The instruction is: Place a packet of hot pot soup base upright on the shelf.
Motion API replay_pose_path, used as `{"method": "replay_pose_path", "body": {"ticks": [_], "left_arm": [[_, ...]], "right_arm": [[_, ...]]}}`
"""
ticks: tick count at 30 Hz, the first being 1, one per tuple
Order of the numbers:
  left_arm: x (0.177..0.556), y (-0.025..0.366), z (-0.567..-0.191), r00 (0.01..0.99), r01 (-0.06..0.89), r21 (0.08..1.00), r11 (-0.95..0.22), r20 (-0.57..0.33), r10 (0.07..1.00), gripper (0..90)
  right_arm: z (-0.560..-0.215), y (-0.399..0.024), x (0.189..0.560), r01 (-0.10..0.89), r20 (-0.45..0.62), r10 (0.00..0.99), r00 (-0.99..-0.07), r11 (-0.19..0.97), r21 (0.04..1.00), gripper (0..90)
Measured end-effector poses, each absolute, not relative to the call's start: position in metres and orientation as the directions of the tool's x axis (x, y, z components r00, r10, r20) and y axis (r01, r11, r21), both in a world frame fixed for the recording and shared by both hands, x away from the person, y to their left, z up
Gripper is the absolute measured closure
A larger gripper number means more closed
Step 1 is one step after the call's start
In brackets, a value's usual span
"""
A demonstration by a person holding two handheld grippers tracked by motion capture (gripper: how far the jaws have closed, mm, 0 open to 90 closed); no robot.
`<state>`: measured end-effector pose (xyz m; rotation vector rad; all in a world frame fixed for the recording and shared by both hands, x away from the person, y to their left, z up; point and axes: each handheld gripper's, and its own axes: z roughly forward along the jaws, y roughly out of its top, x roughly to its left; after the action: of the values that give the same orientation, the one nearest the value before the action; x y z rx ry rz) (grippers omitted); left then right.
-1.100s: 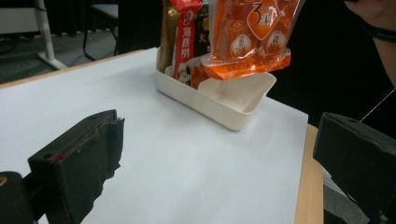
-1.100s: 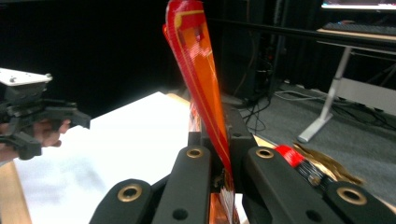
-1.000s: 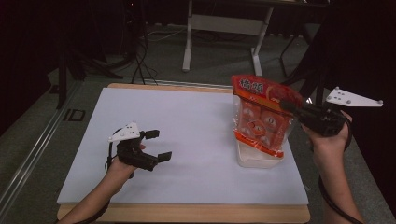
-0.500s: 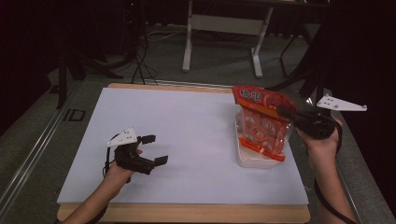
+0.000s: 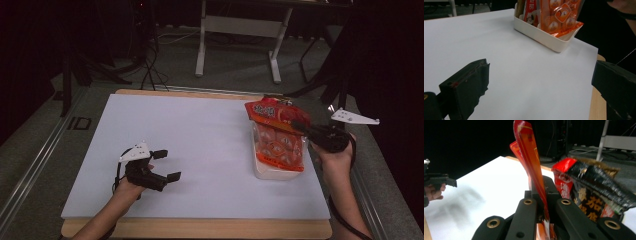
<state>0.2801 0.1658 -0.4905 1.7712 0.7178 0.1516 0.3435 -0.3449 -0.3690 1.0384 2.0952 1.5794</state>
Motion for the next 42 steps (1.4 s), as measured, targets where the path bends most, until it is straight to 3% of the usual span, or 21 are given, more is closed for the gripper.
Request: {"method": "replay_pose_path", "body": {"ticks": [7, 23, 28, 29, 34, 42], "left_arm": [[0.281, 0.166, -0.493, 0.803, 0.395, 0.906, -0.152, -0.260, 0.536, 1.2], [0.280, 0.166, -0.496, 0.800, 0.397, 0.906, -0.147, -0.263, 0.539, 1.1], [0.280, 0.166, -0.495, 0.803, 0.387, 0.910, -0.151, -0.252, 0.540, 1.2], [0.280, 0.166, -0.495, 0.804, 0.384, 0.911, -0.150, -0.251, 0.540, 1.1], [0.278, 0.166, -0.495, 0.807, 0.378, 0.913, -0.153, -0.244, 0.538, 1.2], [0.278, 0.167, -0.497, 0.805, 0.382, 0.912, -0.150, -0.248, 0.539, 1.1]], "right_arm": [[-0.386, -0.355, 0.343, 0.382, 0.221, 0.712, -0.667, 0.072, 0.921, 90.0], [-0.401, -0.361, 0.338, 0.395, 0.195, 0.745, -0.638, 0.099, 0.914, 88.2], [-0.394, -0.357, 0.336, 0.390, 0.190, 0.750, -0.634, 0.098, 0.915, 74.9], [-0.382, -0.351, 0.333, 0.360, 0.156, 0.756, -0.636, 0.112, 0.926, 64.4], [-0.358, -0.341, 0.329, 0.298, 0.107, 0.760, -0.641, 0.117, 0.947, 46.6], [-0.324, -0.316, 0.317, 0.208, 0.054, 0.730, -0.681, 0.122, 0.970, 31.2]]}}
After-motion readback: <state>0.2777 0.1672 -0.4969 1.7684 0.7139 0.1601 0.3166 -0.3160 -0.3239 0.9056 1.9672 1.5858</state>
